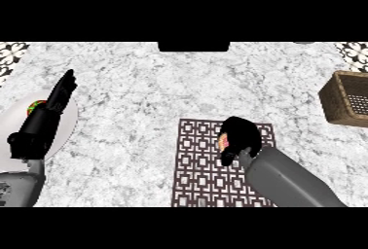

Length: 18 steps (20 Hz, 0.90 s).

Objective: Pick the cupcake from the placemat and place it in the basket

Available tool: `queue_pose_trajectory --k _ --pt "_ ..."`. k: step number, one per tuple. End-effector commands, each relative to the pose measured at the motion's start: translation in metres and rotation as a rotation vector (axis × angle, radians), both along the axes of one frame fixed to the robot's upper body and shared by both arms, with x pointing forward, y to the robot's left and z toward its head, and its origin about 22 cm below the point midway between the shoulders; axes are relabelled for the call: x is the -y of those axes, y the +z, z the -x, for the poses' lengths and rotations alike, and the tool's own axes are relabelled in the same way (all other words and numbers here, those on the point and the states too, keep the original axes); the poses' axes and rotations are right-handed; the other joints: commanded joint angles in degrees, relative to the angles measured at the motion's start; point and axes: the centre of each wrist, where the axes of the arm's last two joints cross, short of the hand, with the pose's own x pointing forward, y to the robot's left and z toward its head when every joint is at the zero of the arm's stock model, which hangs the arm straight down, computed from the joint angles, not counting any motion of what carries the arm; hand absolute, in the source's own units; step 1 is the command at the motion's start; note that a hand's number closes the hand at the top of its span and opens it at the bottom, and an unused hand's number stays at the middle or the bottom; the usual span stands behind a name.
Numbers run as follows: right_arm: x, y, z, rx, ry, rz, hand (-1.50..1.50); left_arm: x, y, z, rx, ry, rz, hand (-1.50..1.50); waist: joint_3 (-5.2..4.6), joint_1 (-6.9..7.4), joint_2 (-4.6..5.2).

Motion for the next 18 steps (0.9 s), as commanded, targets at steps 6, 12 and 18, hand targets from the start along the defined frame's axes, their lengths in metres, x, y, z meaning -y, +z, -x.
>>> queue_pose_trajectory --k 6,12,18 --pt "0.214 0.064 -0.027 0.182 -0.007 0.272 1.50 -0.019 -0.002 0.007 -0.015 0.077 0.003 0.00 0.99 -5.52 0.40" --pt "0.298 0.163 -0.030 0.524 -0.003 0.198 1.50 -0.021 0.000 0.008 -0.007 0.088 0.016 0.00 1.38 -6.32 0.30" --pt "0.336 0.243 -0.026 0.881 0.019 -0.190 1.50 -0.026 -0.002 0.011 -0.004 0.102 0.005 0.00 1.62 -5.89 -0.06"
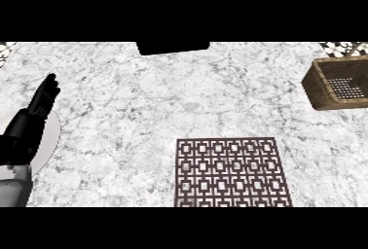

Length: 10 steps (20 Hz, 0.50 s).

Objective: Pick the cupcake from the placemat and place it in the basket

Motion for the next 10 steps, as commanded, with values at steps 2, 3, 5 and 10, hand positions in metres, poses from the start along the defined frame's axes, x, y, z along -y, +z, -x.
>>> queue_pose_trajectory --k 2,3,5,10 --pt "0.042 0.070 0.015 0.291 0.151 -0.256 1.50 0.001 -0.001 0.002 -0.003 -0.010 0.007 0.00 -0.02 1.01 0.21" --pt "0.054 0.078 0.022 0.317 0.174 -0.289 1.50 0.002 -0.003 0.003 -0.003 -0.014 0.002 0.00 -0.10 1.57 0.40" --pt "0.077 0.099 0.038 0.369 0.225 -0.314 1.50 -0.001 -0.002 0.005 0.001 -0.024 0.004 0.00 -0.29 2.85 0.71" --pt "0.124 0.146 0.086 0.376 0.363 -0.402 1.50 0.013 0.001 0.003 0.009 -0.092 0.001 0.00 -0.75 5.40 1.33"
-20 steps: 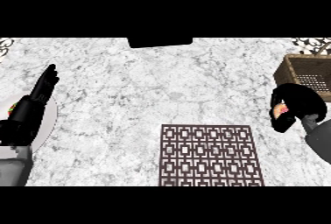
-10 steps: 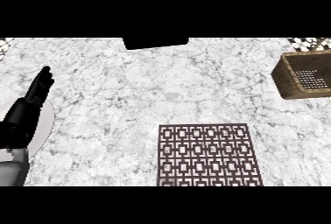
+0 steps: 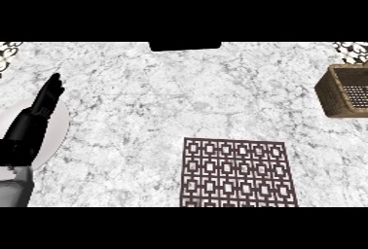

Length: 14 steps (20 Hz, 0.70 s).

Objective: Pick the cupcake from the placemat and place it in the basket

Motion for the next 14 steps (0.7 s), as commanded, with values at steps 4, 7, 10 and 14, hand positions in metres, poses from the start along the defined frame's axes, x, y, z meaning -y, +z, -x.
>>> queue_pose_trajectory --k 4,7,10,14 --pt "0.056 0.057 0.068 0.015 0.163 -0.100 1.50 0.018 0.004 -0.008 0.026 -0.083 -0.007 0.00 -0.51 4.18 1.12" --pt "0.059 0.077 0.084 -0.049 0.188 -0.072 1.50 0.018 0.014 -0.016 0.030 -0.095 -0.010 0.00 -0.65 5.65 1.09" --pt "0.055 0.085 0.082 -0.073 0.192 -0.077 1.50 0.033 0.020 -0.025 0.019 -0.109 -0.012 0.00 -0.70 6.38 1.20" --pt "0.048 0.085 0.071 -0.164 0.186 -0.053 1.50 0.039 0.026 -0.031 0.034 -0.127 -0.004 0.00 -0.75 6.50 1.10"
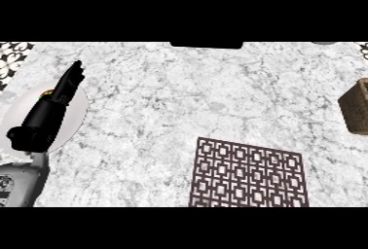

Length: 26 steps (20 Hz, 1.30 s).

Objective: Pick the cupcake from the placemat and place it in the basket

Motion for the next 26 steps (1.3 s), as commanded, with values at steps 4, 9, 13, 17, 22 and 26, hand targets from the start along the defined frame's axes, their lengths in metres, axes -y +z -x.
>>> queue_pose_trajectory --k 4,9,13,17,22,26 --pt "-0.016 0.005 -0.019 -0.133 0.115 0.041 1.50 0.010 -0.016 0.005 -0.024 -0.001 0.011 0.00 -0.12 1.19 -0.11" --pt "-0.032 -0.009 -0.047 -0.275 0.142 0.091 1.50 0.009 -0.008 -0.005 -0.015 0.017 -0.006 0.00 -0.10 -0.05 -0.38" --pt "-0.039 -0.005 -0.051 -0.330 0.063 0.210 1.50 0.014 -0.003 -0.008 -0.010 0.000 -0.011 0.00 -0.03 0.03 -0.22" --pt "-0.044 -0.011 -0.053 -0.341 0.027 0.397 1.50 0.008 -0.013 -0.002 -0.009 0.019 -0.002 0.00 0.04 -0.56 -0.25" --pt "-0.047 -0.009 -0.056 -0.341 0.023 0.529 1.50 0.004 -0.021 0.003 -0.020 0.001 0.009 0.00 -0.05 0.01 -0.19" --pt "-0.037 -0.027 -0.065 -0.405 0.090 0.429 -1.50 0.002 -0.004 0.000 -0.025 0.005 0.002 0.00 -0.02 0.11 -0.41"
